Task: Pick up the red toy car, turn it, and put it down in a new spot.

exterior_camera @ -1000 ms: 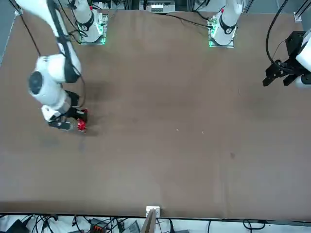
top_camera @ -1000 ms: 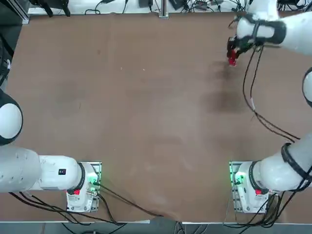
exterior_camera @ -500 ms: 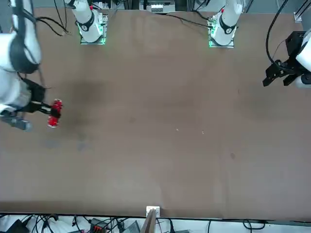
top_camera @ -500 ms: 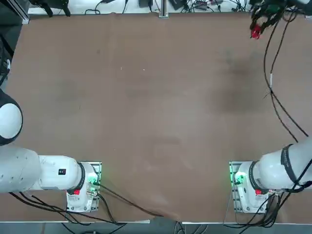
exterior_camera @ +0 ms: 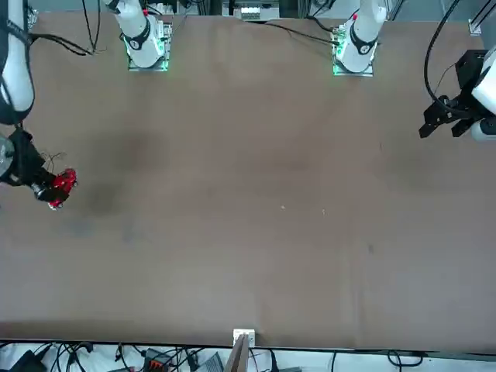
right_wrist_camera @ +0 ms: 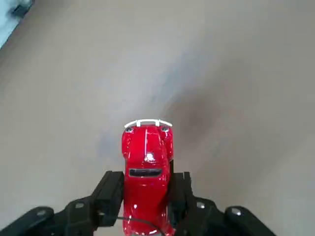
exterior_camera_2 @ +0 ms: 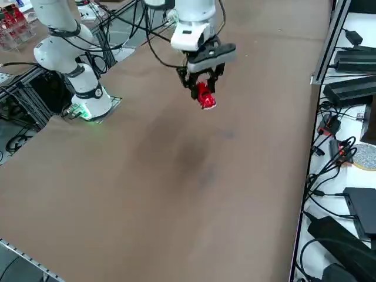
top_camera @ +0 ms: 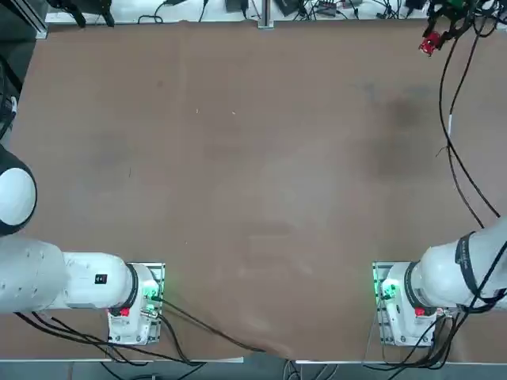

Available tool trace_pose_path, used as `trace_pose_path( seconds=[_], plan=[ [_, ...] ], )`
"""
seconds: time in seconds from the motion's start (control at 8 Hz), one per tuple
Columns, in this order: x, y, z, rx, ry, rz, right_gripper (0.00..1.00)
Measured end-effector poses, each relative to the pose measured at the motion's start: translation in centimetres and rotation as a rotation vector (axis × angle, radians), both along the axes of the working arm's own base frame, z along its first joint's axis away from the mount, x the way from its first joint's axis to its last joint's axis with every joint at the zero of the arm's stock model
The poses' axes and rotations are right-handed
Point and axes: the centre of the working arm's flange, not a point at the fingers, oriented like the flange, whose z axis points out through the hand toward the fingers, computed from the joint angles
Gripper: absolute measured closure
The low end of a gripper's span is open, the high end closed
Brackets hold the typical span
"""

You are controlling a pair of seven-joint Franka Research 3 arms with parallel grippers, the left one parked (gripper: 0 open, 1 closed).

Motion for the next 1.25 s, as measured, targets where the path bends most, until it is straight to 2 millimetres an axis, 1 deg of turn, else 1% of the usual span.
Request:
trace_pose_path(
  seconds=[0.12, 0.25, 0.38, 0.5, 0.62, 0.75, 0.88, 1.0, 1.12, 1.25],
  plan=[
    [0.1, -3.5, -1.3, -0.002, 0.014, -0.082, 0.49],
    [0.1, -7.6, -3.4, -0.005, 0.022, -0.16, 0.49],
    [0.6, -11.7, -5.8, -0.021, -0.009, -0.249, 0.49],
    [1.5, -15.7, -8.4, -0.057, -0.061, -0.338, 0.49],
    [2.4, -18.9, -11.3, -0.1, -0.092, -0.394, 0.49],
    [3.1, -21.1, -13.9, -0.135, -0.11, -0.421, 0.49],
    [3.5, -22.7, -15.9, -0.161, -0.125, -0.438, 0.49],
    [3.2, -24.3, -17.2, -0.175, -0.134, -0.456, 0.49],
    [2.7, -25.9, -18.0, -0.184, -0.145, -0.475, 0.49],
    [2.3, -27.1, -18.7, -0.191, -0.16, -0.489, 0.49]
  ],
)
